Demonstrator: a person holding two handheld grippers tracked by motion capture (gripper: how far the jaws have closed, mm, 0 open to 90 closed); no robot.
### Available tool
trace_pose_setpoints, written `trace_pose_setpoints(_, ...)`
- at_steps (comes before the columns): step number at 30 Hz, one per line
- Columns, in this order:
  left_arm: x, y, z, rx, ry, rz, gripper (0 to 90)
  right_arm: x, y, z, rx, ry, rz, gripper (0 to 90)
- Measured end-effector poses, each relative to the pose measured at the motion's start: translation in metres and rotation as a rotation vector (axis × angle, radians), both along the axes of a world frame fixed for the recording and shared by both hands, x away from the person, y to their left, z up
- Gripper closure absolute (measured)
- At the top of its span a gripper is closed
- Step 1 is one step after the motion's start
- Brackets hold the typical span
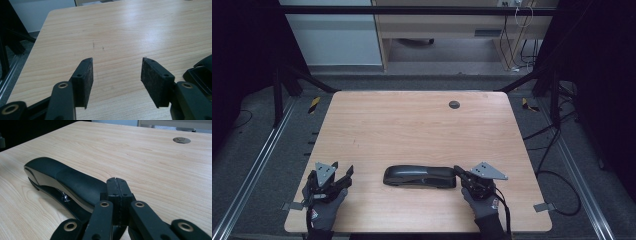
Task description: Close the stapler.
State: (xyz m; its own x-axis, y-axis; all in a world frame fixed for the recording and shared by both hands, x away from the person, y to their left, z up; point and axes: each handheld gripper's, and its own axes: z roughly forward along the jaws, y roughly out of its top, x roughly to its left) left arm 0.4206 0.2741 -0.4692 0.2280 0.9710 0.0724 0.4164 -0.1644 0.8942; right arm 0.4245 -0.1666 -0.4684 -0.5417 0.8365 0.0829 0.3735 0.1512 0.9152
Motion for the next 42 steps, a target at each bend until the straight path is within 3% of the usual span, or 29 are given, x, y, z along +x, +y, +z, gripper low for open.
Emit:
trace_pose_setpoints(11, 0.000, 0.000, -0.001, 0.000, 0.003, 0.003, 42.9, 0.000, 0.001, 0.002, -0.014, 0.001, 0.003, 90.0)
trace_pose_setpoints(18, 0.001, 0.001, -0.002, 0.002, 0.008, 0.004, 42.9, -0.001, 0.003, 0.019, 0.018, -0.041, 0.012, 90.0)
trace_pose_setpoints(24, 0.000, 0.002, -0.001, 0.000, 0.006, 0.006, 42.9, -0.002, 0.012, 0.020, 0.010, -0.047, 0.033, 90.0)
trace_pose_setpoints(32, 0.000, 0.002, -0.001, 0.003, 0.006, 0.004, 43.0, 0.001, 0.009, 0.007, -0.002, 0.014, 0.028, 90.0)
trace_pose_setpoints(42, 0.000, 0.002, -0.001, 0.002, 0.006, 0.002, 43.0, 0.001, 0.008, 0.004, 0.013, 0.020, 0.023, 90.0)
